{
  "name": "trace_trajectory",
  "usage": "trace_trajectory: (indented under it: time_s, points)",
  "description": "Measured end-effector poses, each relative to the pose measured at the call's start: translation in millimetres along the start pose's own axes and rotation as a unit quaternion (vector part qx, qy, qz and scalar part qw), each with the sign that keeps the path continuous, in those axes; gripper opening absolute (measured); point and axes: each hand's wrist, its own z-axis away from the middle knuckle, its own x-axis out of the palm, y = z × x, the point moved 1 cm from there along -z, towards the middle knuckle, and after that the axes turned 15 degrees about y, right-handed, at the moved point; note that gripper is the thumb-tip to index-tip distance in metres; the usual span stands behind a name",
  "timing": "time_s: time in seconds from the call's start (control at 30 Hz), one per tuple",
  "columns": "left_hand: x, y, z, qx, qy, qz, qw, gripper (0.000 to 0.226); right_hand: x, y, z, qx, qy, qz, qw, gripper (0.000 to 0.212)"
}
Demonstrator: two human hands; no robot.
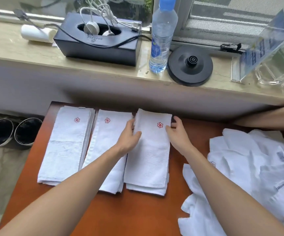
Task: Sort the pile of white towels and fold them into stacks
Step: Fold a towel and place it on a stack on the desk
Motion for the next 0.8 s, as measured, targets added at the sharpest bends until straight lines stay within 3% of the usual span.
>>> trace_trajectory:
  time_s: [0.2,0.33,0.4,0.5,0.57,0.8]
  points:
    - [-1.1,-37.9,47.8,0.085,0.004,-0.108,0.991,0.064,0.5,43.2,54.2,0.034,-0.008,0.008,0.999,0.077]
    - [-7.4,-65.4,102.0,0.111,-0.027,-0.133,0.984,0.057,-2.1,78.4,120.4,-0.009,-0.029,0.008,1.0,0.082]
    - [-8.4,-74.2,122.6,0.104,-0.044,-0.139,0.984,0.056,-4.8,90.1,142.3,-0.031,-0.025,0.054,0.998,0.072]
    - [-9.3,-79.1,136.9,0.119,-0.064,-0.162,0.978,0.063,-3.2,95.7,159.8,-0.064,-0.02,0.086,0.994,0.04]
    - [-10.2,-80.1,139.7,0.106,-0.067,-0.16,0.979,0.065,-2.0,93.5,167.0,-0.065,-0.009,0.086,0.994,0.03]
    - [-22.3,-81.7,138.8,-0.037,-0.089,-0.047,0.994,0.059,-4.9,87.4,176.5,-0.041,0.029,0.059,0.997,0.026]
